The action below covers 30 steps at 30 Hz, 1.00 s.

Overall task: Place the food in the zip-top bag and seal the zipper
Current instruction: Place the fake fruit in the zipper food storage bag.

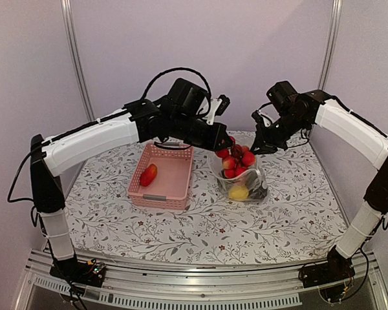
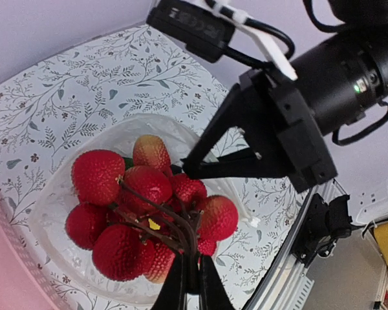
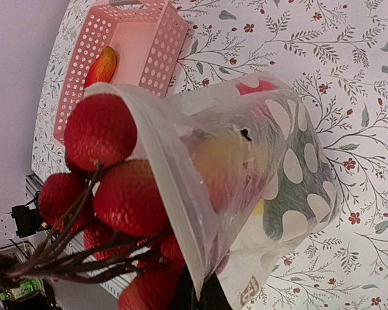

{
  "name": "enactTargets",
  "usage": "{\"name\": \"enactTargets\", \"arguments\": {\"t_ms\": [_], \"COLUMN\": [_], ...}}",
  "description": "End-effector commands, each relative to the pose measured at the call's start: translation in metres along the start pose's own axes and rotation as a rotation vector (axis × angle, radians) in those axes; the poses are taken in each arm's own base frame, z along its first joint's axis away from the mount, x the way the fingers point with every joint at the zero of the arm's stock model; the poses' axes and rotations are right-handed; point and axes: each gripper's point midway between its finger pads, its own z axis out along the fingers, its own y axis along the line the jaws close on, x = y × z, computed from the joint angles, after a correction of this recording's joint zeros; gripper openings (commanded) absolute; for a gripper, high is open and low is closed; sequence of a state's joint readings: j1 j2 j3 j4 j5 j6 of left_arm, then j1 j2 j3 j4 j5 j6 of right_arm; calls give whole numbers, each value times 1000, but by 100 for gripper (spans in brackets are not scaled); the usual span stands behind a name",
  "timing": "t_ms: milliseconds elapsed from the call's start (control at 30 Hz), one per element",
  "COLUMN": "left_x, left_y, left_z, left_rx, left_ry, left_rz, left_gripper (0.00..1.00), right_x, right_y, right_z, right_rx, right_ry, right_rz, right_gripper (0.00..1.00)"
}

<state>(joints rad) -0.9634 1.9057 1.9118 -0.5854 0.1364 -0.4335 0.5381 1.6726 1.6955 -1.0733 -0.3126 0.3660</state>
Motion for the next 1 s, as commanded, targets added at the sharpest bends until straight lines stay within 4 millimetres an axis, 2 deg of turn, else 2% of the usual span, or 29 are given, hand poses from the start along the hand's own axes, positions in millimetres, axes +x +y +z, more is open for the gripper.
{"name": "enactTargets", "arguments": {"t_ms": [0, 133, 300, 367, 433, 533, 567, 667, 767, 833, 900, 967], "left_x": [-7, 0, 18, 25, 24, 12, 7, -12, -33, -44, -51, -45], "left_y": [-38, -34, -4, 3, 9, 17, 20, 27, 20, 12, 11, 19], "left_z": [-31, -24, 12, 22, 28, 31, 29, 13, -14, -35, -56, -72], "left_rx": [22, 13, -32, -40, -58, -81, -93, -153, -162, -152, -163, -195], "left_ry": [-62, -42, 41, 56, 49, 20, 10, -21, -85, -134, -179, -196], "left_rz": [184, 216, 142, 139, 140, 129, 121, 109, 136, 145, 135, 89], "left_gripper": [0, 0, 0, 0, 0, 5, 11, 39, 58, 66, 68, 70], "right_x": [-8, -8, -11, -14, -14, -12, -11, -12, -11, -10, -10, -11], "right_y": [4, 8, 14, 15, 16, 18, 18, 18, 17, 17, 18, 20], "right_z": [-14, -13, -17, -19, -19, -17, -17, -19, -18, -16, -14, -14], "right_rx": [-20, -43, -60, -61, -62, -76, -78, -76, -79, -85, -97, -108], "right_ry": [-55, -49, -49, -52, -49, -33, -32, -40, -41, -37, -36, -41], "right_rz": [11, 5, -9, -21, -27, -29, -28, -23, -17, -12, -5, 0], "right_gripper": [0, 0, 0, 0, 0, 0, 0, 0, 0, 0, 0, 0]}}
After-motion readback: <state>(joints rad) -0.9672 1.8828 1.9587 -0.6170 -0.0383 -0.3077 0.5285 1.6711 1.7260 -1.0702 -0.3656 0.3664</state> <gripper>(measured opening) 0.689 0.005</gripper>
